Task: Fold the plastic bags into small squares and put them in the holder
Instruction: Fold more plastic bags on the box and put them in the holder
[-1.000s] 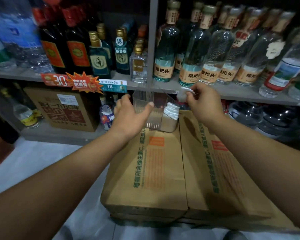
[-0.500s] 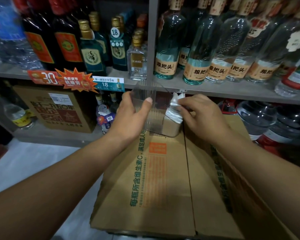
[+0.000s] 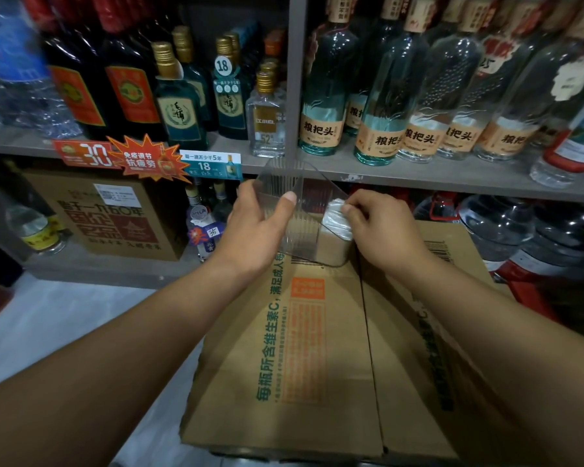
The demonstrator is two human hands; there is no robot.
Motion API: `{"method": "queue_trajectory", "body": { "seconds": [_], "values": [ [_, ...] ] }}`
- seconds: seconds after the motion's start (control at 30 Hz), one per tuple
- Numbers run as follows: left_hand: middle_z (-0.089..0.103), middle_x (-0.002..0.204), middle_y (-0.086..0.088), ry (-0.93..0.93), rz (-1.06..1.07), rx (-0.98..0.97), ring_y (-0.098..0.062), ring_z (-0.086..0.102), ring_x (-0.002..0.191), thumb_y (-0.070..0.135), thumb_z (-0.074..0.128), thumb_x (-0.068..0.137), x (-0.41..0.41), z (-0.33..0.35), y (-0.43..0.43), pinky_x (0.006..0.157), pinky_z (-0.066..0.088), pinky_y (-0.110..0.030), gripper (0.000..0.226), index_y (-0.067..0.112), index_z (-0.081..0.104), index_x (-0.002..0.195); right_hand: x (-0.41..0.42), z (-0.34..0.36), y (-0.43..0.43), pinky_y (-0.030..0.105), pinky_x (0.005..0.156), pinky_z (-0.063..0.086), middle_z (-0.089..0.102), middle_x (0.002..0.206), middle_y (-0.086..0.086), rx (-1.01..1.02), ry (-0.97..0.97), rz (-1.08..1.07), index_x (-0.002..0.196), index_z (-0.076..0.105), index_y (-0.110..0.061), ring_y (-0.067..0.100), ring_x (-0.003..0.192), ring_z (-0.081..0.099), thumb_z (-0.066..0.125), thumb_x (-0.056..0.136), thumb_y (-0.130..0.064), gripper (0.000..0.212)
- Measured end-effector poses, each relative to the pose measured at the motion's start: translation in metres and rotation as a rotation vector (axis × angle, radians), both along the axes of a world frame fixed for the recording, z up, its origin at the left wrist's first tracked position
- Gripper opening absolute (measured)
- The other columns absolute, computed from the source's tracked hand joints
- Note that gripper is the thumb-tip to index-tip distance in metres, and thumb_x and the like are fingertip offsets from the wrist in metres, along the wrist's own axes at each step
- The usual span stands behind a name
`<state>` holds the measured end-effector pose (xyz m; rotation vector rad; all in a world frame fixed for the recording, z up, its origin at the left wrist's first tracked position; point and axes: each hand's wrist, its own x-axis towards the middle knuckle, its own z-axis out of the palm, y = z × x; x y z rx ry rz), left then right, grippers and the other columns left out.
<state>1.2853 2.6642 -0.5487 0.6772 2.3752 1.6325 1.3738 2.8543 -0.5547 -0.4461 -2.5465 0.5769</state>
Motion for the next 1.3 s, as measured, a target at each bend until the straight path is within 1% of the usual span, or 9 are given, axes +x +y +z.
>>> {"method": "queue_trajectory", "body": {
  "seconds": [0.2, 0.33, 0.43, 0.53, 0.63, 0.8, 1.03, 1.2, 1.3],
  "values": [
    [0.051, 0.139, 0.007, 0.000, -0.007, -0.001, -0.015, 0.047, 0.130, 0.054, 0.051, 0.100, 0.000, 0.000, -0.001, 0.112, 0.035, -0.037, 0.048, 0.028, 0.037, 0.138, -0.012, 0.017, -0.001, 0.041, 0.079, 0.056, 0.072, 0.092, -0.002, -0.018, -0.144, -0.040, 0.098, 0.071, -0.022, 0.022, 0.090, 0.066, 0.058, 0.097, -0.029, 0.016],
    [0.050, 0.137, 0.009, 0.000, -0.015, -0.004, -0.013, 0.046, 0.129, 0.052, 0.050, 0.101, 0.002, 0.002, -0.001, 0.106, 0.033, -0.031, 0.044, 0.030, 0.036, 0.137, -0.007, 0.019, 0.000, 0.038, 0.076, 0.053, 0.072, 0.100, 0.000, 0.161, -0.150, 0.026, 0.109, 0.070, -0.022, 0.024, 0.097, 0.063, 0.056, 0.098, -0.040, 0.025],
    [0.051, 0.137, 0.008, 0.001, -0.014, 0.001, -0.015, 0.047, 0.130, 0.054, 0.050, 0.100, 0.001, 0.002, -0.002, 0.110, 0.035, -0.036, 0.039, 0.035, 0.035, 0.132, -0.003, 0.016, 0.001, 0.033, 0.071, 0.042, 0.071, 0.098, -0.002, 0.232, -0.152, 0.073, 0.103, 0.074, -0.022, 0.021, 0.099, 0.052, 0.054, 0.100, -0.039, 0.027],
    [0.052, 0.136, 0.009, -0.009, -0.026, 0.013, -0.016, 0.047, 0.130, 0.055, 0.050, 0.100, 0.001, 0.001, -0.003, 0.113, 0.036, -0.042, 0.036, 0.038, 0.034, 0.127, -0.003, 0.016, 0.000, 0.034, 0.079, 0.045, 0.063, 0.105, 0.001, 0.240, -0.134, 0.085, 0.104, 0.077, -0.019, 0.023, 0.106, 0.050, 0.057, 0.100, -0.035, 0.026],
    [0.050, 0.134, 0.011, -0.011, -0.031, 0.017, -0.014, 0.045, 0.129, 0.052, 0.050, 0.101, 0.003, 0.003, -0.003, 0.108, 0.033, -0.032, 0.033, 0.038, 0.033, 0.125, -0.001, 0.019, -0.001, 0.037, 0.082, 0.048, 0.063, 0.106, 0.000, 0.245, -0.131, 0.086, 0.104, 0.077, -0.020, 0.025, 0.107, 0.051, 0.058, 0.100, -0.034, 0.024],
    [0.050, 0.132, 0.012, -0.004, -0.028, 0.021, -0.012, 0.046, 0.128, 0.053, 0.050, 0.101, 0.002, 0.002, -0.002, 0.109, 0.034, -0.034, 0.031, 0.038, 0.033, 0.123, -0.002, 0.022, -0.003, 0.037, 0.070, 0.044, 0.065, 0.093, 0.002, 0.217, -0.292, 0.081, 0.104, 0.063, -0.024, 0.024, 0.098, 0.050, 0.042, 0.105, -0.037, 0.025],
    [0.051, 0.133, 0.013, -0.004, -0.035, 0.021, -0.013, 0.047, 0.129, 0.053, 0.050, 0.101, 0.000, 0.001, -0.001, 0.110, 0.036, -0.037, 0.033, 0.038, 0.034, 0.126, -0.010, 0.036, 0.001, 0.044, 0.078, 0.049, 0.060, 0.096, 0.005, 0.041, -0.533, 0.146, 0.107, 0.047, -0.021, 0.025, 0.087, 0.057, 0.033, 0.106, -0.045, 0.028],
    [0.052, 0.133, 0.014, 0.002, -0.044, 0.018, -0.010, 0.048, 0.127, 0.053, 0.050, 0.101, 0.001, 0.000, -0.002, 0.104, 0.035, -0.032, 0.033, 0.038, 0.034, 0.127, 0.003, 0.037, -0.001, 0.039, 0.087, 0.048, 0.063, 0.115, 0.000, -0.037, -0.523, 0.205, 0.124, 0.056, -0.025, 0.021, 0.104, 0.058, 0.038, 0.103, -0.052, 0.039],
    [0.052, 0.136, 0.011, 0.006, -0.036, 0.013, -0.011, 0.047, 0.128, 0.052, 0.050, 0.101, 0.001, 0.000, -0.002, 0.104, 0.034, -0.031, 0.037, 0.035, 0.035, 0.130, 0.007, 0.038, -0.004, 0.039, 0.099, 0.043, 0.052, 0.132, -0.001, -0.002, -0.599, 0.233, 0.142, 0.046, -0.026, 0.022, 0.123, 0.047, 0.049, 0.096, -0.054, 0.054]
  ]
}}
